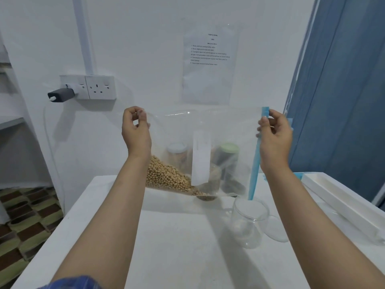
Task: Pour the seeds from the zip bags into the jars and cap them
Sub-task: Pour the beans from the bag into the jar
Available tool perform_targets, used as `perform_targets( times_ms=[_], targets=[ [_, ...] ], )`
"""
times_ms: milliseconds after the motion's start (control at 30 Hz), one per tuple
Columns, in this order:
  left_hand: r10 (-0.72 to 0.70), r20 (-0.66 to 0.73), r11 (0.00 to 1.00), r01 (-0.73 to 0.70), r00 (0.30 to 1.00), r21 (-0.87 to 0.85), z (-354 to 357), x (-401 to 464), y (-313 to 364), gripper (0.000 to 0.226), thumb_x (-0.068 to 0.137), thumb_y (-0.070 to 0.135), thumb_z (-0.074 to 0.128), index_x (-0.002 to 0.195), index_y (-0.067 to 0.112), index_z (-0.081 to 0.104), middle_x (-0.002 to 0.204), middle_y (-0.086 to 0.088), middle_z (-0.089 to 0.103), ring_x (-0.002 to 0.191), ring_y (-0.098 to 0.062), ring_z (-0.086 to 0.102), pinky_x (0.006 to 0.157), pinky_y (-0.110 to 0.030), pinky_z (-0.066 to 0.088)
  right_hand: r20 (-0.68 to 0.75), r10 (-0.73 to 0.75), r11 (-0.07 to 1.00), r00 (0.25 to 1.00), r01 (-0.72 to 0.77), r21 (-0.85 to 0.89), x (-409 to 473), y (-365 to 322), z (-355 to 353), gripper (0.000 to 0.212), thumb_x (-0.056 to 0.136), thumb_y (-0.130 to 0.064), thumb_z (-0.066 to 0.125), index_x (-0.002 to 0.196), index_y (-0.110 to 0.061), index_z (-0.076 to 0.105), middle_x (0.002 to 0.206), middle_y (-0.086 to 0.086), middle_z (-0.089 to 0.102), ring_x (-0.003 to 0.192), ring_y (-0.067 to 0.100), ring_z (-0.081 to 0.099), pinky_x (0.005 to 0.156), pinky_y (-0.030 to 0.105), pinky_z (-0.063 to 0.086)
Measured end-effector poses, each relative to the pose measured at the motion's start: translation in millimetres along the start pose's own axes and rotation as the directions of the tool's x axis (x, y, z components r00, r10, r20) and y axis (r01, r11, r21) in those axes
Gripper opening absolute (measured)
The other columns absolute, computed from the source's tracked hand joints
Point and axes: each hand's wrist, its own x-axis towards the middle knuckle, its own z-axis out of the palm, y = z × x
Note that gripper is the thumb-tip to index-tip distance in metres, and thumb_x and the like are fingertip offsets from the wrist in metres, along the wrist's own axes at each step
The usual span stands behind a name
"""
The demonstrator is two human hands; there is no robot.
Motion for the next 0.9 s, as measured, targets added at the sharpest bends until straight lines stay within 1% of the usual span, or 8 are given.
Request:
perform_targets(
  times_ms=[100, 233, 367, 567, 767, 833, 900],
  targets=[
    [0.000, 0.007, 1.000, 0.000, 1.000, 0.002, 3, 1, 3, 0.019, 0.102, 0.022, 0.054, 0.087, 0.034, 0.053, 0.087, 0.013, 0.054, 0.066, -0.009, 0.049, 0.070, -0.021, 0.046, -0.036, 0.038, 0.999, 0.999, -0.037, 0.019, 2, 6, -6, 0.015, 0.102, -0.016, 0.053, 0.115, -0.022, 0.059, 0.089, -0.006, 0.061, 0.078, 0.006, 0.058, 0.069, 0.018, 0.049],
    [0.015, 0.019, 1.000, -0.015, 1.000, 0.006, 6, 3, 8, 0.019, 0.101, 0.022, 0.054, 0.087, 0.035, 0.053, 0.087, 0.014, 0.054, 0.065, -0.008, 0.048, 0.070, -0.022, 0.047, -0.062, 0.059, 0.997, 0.996, -0.056, 0.049, 1, 8, -14, 0.014, 0.102, -0.016, 0.054, 0.112, -0.025, 0.059, 0.089, -0.006, 0.061, 0.077, 0.004, 0.058, 0.069, 0.017, 0.050],
    [0.042, 0.030, 0.999, -0.042, 0.999, 0.002, 14, 2, 15, 0.020, 0.101, 0.021, 0.053, 0.086, 0.034, 0.052, 0.084, 0.013, 0.053, 0.061, -0.008, 0.046, 0.066, -0.021, 0.045, -0.093, 0.066, 0.996, 0.993, -0.061, 0.060, 2, 11, -19, 0.014, 0.102, -0.016, 0.053, 0.114, -0.022, 0.058, 0.088, -0.007, 0.062, 0.074, 0.003, 0.058, 0.067, 0.017, 0.049],
    [0.061, 0.037, 0.998, -0.062, 0.997, 0.021, 22, 0, 20, 0.018, 0.101, 0.023, 0.054, 0.087, 0.034, 0.052, 0.087, 0.013, 0.054, 0.063, -0.010, 0.047, 0.067, -0.020, 0.045, -0.110, 0.093, 0.993, 0.990, -0.084, 0.077, 3, 15, -26, 0.014, 0.103, -0.017, 0.053, 0.114, -0.023, 0.057, 0.087, -0.007, 0.062, 0.072, 0.000, 0.058, 0.069, 0.017, 0.051],
    [0.117, -0.006, 0.992, -0.116, 0.993, 0.047, 31, -4, 25, 0.018, 0.100, 0.024, 0.054, 0.086, 0.035, 0.053, 0.087, 0.012, 0.054, 0.064, -0.010, 0.047, 0.068, -0.021, 0.046, -0.078, 0.101, 0.991, 0.992, -0.093, 0.101, 5, 24, -30, 0.014, 0.103, -0.019, 0.053, 0.114, -0.026, 0.057, 0.086, -0.009, 0.062, 0.072, -0.002, 0.059, 0.072, 0.019, 0.052],
    [0.129, -0.026, 0.990, -0.128, 0.991, 0.054, 35, -6, 23, 0.017, 0.099, 0.024, 0.055, 0.086, 0.035, 0.053, 0.089, 0.010, 0.055, 0.069, -0.013, 0.048, 0.070, -0.023, 0.047, -0.049, 0.104, 0.989, 0.993, -0.098, 0.108, 4, 29, -29, 0.014, 0.103, -0.020, 0.053, 0.109, -0.032, 0.058, 0.086, -0.010, 0.062, 0.072, -0.001, 0.060, 0.073, 0.021, 0.052],
    [0.139, -0.033, 0.988, -0.136, 0.990, 0.070, 38, -8, 22, 0.017, 0.098, 0.024, 0.056, 0.086, 0.036, 0.054, 0.091, 0.008, 0.056, 0.079, -0.017, 0.050, 0.073, -0.025, 0.048, -0.015, 0.106, 0.988, 0.994, -0.103, 0.116, 6, 32, -30, 0.016, 0.102, -0.022, 0.054, 0.105, -0.038, 0.058, 0.086, -0.012, 0.063, 0.074, 0.001, 0.060, 0.074, 0.023, 0.051]
  ],
)
